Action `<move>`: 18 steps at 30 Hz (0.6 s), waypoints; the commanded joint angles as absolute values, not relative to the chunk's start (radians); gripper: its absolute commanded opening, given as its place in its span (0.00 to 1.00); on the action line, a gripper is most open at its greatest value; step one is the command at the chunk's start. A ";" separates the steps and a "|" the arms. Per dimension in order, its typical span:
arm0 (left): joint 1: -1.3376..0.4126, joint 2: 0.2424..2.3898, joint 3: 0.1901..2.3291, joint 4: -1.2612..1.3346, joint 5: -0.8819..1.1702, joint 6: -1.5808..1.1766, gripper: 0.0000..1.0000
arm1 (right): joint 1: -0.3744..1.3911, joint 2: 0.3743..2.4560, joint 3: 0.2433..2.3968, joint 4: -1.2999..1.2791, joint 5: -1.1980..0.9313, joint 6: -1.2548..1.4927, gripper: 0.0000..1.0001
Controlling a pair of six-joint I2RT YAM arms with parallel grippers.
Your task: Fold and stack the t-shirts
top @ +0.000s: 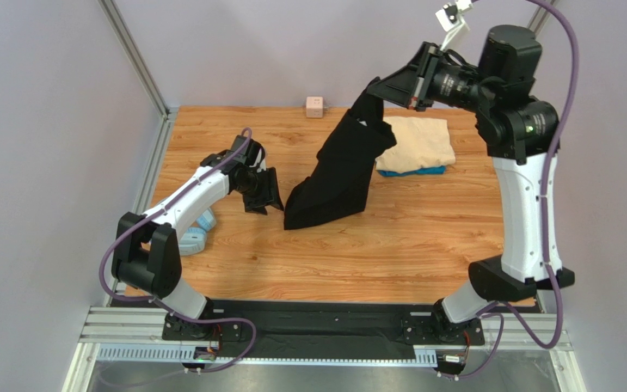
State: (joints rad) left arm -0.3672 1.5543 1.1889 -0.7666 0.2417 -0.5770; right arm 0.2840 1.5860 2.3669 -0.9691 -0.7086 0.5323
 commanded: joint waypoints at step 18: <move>-0.492 1.790 1.445 -0.798 0.281 -0.520 0.59 | 0.009 1.118 1.642 -1.213 -0.072 0.587 0.00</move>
